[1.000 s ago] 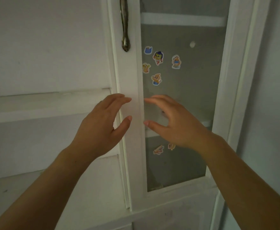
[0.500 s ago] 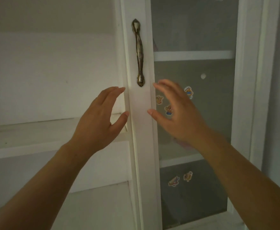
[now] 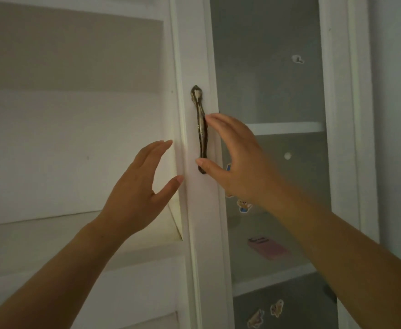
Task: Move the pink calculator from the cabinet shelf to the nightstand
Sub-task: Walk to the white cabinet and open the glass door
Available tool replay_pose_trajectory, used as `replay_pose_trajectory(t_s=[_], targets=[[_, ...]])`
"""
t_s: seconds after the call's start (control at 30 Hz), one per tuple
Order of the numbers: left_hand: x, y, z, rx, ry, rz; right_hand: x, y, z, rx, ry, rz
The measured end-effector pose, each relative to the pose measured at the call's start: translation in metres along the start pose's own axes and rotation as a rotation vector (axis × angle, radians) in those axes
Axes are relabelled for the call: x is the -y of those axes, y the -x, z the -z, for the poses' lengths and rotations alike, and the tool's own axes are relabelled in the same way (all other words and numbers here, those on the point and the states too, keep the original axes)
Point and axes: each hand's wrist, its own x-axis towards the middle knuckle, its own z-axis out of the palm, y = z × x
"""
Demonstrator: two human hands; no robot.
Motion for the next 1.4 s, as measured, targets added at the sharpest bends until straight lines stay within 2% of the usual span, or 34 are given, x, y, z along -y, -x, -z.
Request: replay_pose_trajectory(t_s=[0.3, 0.5, 0.67, 1.03, 1.4], targets=[[0.000, -0.003, -0.010, -0.049, 0.118, 0.043, -0.003, -0.004, -0.013, -0.084, -0.007, 0.050], [0.011, -0.023, -0.007, -0.056, 0.079, -0.123, 0.005, -0.010, -0.013, -0.125, 0.049, 0.017], [0.029, -0.046, -0.004, -0.082, 0.182, -0.197, 0.015, -0.018, -0.013, -0.144, 0.094, -0.035], [0.044, -0.066, -0.039, -0.107, 0.498, -0.192, 0.038, -0.017, -0.028, -0.227, 0.192, -0.192], [0.038, -0.061, -0.064, -0.178, 0.625, -0.141, 0.037, -0.019, -0.039, -0.321, 0.207, -0.267]])
